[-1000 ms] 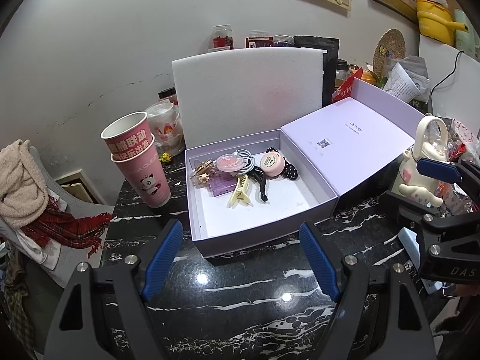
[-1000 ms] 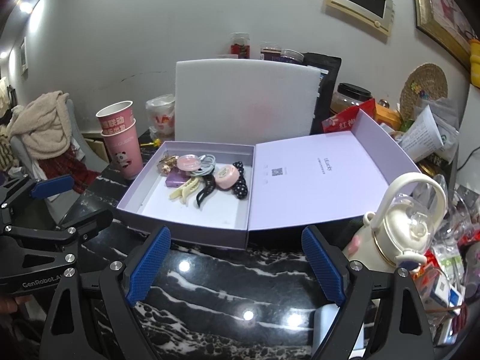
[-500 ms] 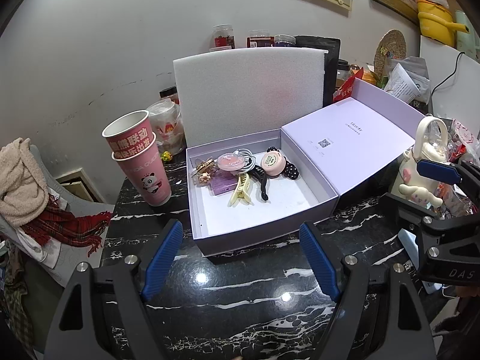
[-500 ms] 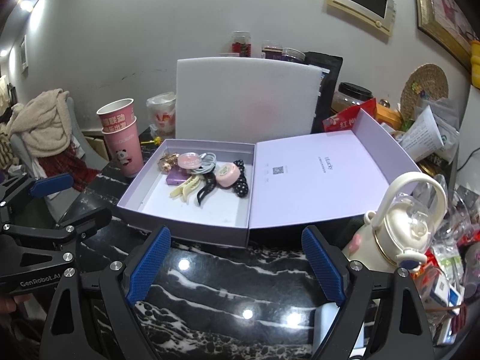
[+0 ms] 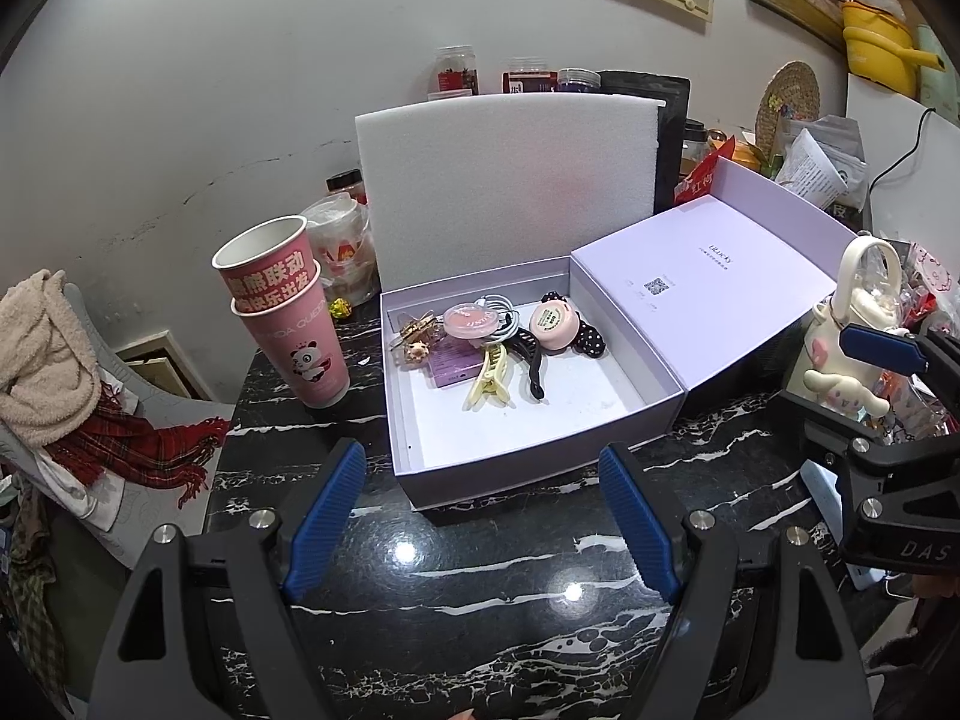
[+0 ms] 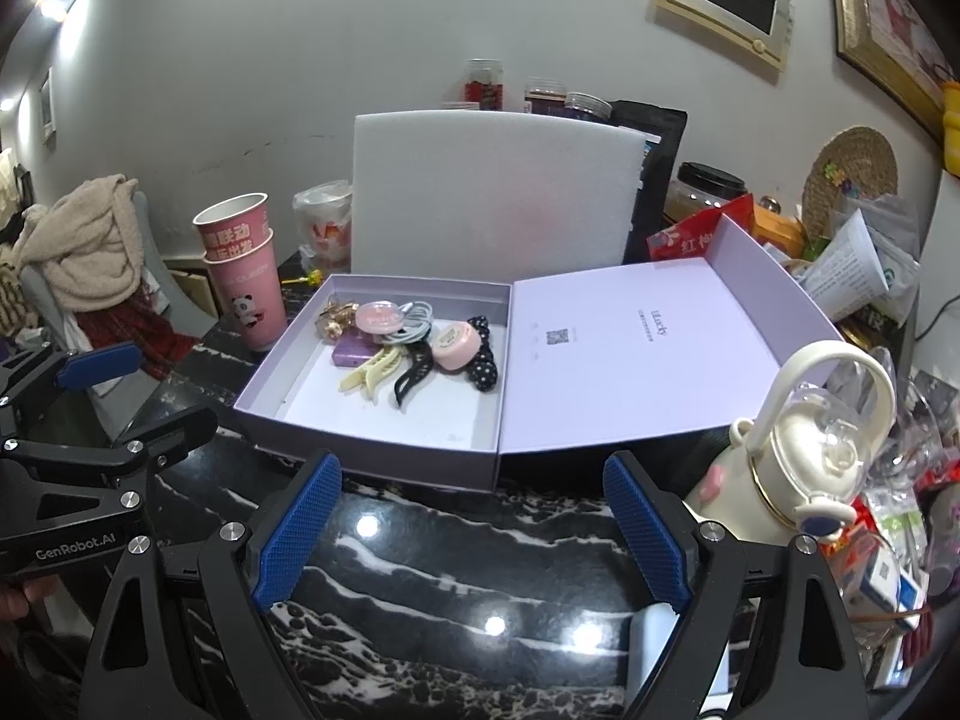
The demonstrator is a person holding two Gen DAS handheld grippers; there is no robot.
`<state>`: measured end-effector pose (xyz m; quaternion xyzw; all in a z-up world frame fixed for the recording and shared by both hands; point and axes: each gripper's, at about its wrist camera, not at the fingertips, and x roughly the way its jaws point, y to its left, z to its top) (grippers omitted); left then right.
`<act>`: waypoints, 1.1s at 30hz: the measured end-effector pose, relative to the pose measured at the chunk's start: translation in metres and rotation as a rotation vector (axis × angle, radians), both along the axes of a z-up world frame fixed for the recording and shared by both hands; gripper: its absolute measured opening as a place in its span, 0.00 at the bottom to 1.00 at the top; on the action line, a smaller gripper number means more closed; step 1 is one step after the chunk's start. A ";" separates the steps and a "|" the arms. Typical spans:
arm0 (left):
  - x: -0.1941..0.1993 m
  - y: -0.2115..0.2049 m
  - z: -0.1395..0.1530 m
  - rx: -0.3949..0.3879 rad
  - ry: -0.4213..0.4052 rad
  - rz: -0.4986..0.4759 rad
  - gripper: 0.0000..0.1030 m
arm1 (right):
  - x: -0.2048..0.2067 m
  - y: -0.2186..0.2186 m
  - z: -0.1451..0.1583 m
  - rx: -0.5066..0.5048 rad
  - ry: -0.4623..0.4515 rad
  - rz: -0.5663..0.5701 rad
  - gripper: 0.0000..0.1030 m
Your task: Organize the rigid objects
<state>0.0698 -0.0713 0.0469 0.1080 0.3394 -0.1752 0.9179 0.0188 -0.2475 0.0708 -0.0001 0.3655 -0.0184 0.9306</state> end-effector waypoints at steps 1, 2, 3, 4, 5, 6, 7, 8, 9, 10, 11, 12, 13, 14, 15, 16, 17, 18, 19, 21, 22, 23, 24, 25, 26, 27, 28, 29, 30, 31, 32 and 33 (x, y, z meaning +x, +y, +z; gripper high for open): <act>0.000 0.000 0.000 0.001 0.000 0.000 0.78 | 0.000 0.000 0.000 0.000 0.000 0.000 0.88; 0.000 0.000 0.000 0.001 0.000 -0.001 0.78 | 0.000 0.000 0.000 -0.001 0.000 0.000 0.88; 0.000 0.000 0.000 0.000 0.000 0.000 0.78 | 0.000 0.000 0.000 -0.003 0.000 0.000 0.88; 0.000 0.000 0.000 -0.001 0.000 -0.001 0.78 | 0.000 0.000 0.000 -0.003 0.000 -0.001 0.88; 0.000 0.000 0.000 -0.001 0.001 -0.001 0.78 | 0.000 0.000 0.000 -0.004 -0.001 -0.001 0.88; -0.001 0.000 0.000 -0.002 0.001 -0.002 0.78 | 0.000 0.000 0.001 -0.003 -0.001 0.000 0.88; -0.001 -0.001 0.001 -0.002 0.001 -0.003 0.78 | -0.001 0.000 0.000 -0.003 -0.002 0.000 0.88; -0.001 0.000 0.001 -0.001 0.002 -0.004 0.78 | -0.001 0.000 0.000 -0.004 -0.002 0.000 0.88; -0.001 -0.001 0.001 0.000 0.003 -0.005 0.78 | -0.001 0.000 0.000 -0.004 -0.001 0.000 0.88; -0.001 0.000 0.001 0.000 0.003 -0.006 0.78 | -0.001 0.001 0.001 -0.005 0.000 0.000 0.88; -0.001 0.000 0.001 0.000 0.003 -0.006 0.78 | -0.001 0.001 0.001 -0.005 0.000 0.000 0.88; -0.001 0.000 0.001 0.001 0.004 -0.006 0.78 | -0.001 0.001 0.001 -0.005 0.000 0.000 0.88; -0.001 0.000 0.001 0.001 0.004 -0.006 0.78 | -0.001 0.001 0.001 -0.005 0.000 0.000 0.88; -0.001 0.000 0.001 0.002 0.005 -0.006 0.78 | -0.001 0.001 0.001 -0.005 0.000 0.000 0.88; -0.001 0.000 0.000 0.004 0.009 -0.004 0.78 | -0.001 0.001 0.001 -0.006 0.000 0.000 0.88; -0.001 0.000 0.000 0.005 0.013 -0.003 0.78 | -0.001 0.001 0.001 -0.006 0.000 0.000 0.88; -0.001 0.000 -0.001 0.005 0.014 -0.003 0.78 | -0.001 0.001 0.001 -0.006 0.001 0.000 0.88; -0.001 -0.001 -0.001 0.006 0.014 -0.003 0.78 | -0.001 0.001 0.001 -0.005 0.001 0.000 0.88; -0.001 -0.001 -0.001 0.007 0.014 -0.004 0.78 | -0.001 0.000 0.000 -0.005 0.001 0.000 0.88; -0.001 -0.001 -0.001 0.006 0.014 -0.004 0.78 | -0.001 0.000 0.000 -0.005 0.002 0.000 0.88; -0.001 -0.001 -0.001 0.006 0.014 -0.005 0.78 | -0.001 0.000 0.000 -0.006 0.003 -0.002 0.88; -0.001 -0.001 -0.001 0.005 0.015 -0.006 0.78 | -0.001 -0.001 0.000 -0.006 0.004 -0.003 0.88; -0.002 -0.001 -0.001 0.005 0.014 -0.007 0.78 | -0.002 -0.001 -0.001 -0.007 0.005 -0.003 0.88; -0.002 -0.001 -0.001 0.005 0.013 -0.006 0.78 | -0.002 -0.001 -0.001 -0.009 0.005 -0.005 0.88; -0.002 -0.001 -0.001 0.007 0.011 -0.005 0.78 | -0.002 -0.001 -0.001 -0.010 0.006 -0.006 0.88; -0.002 -0.001 -0.001 0.010 0.009 -0.003 0.78 | -0.002 -0.002 -0.001 -0.010 0.007 -0.006 0.88; -0.002 -0.001 -0.001 0.012 0.008 -0.003 0.78 | -0.002 -0.002 -0.002 -0.011 0.007 -0.006 0.88; -0.002 -0.001 -0.001 0.013 0.008 -0.003 0.78 | -0.002 -0.002 -0.002 -0.011 0.007 -0.006 0.88; -0.002 -0.001 -0.001 0.014 0.008 -0.004 0.78 | -0.002 -0.002 -0.002 -0.012 0.007 -0.006 0.88; -0.002 -0.001 -0.001 0.013 0.009 -0.006 0.78 | -0.003 -0.002 -0.002 -0.014 0.007 -0.006 0.88; -0.001 -0.001 -0.001 0.012 0.010 -0.007 0.78 | -0.003 -0.002 -0.002 -0.014 0.007 -0.006 0.88; -0.001 -0.001 -0.001 0.013 0.011 -0.008 0.78 | -0.003 -0.002 -0.002 -0.015 0.007 -0.005 0.88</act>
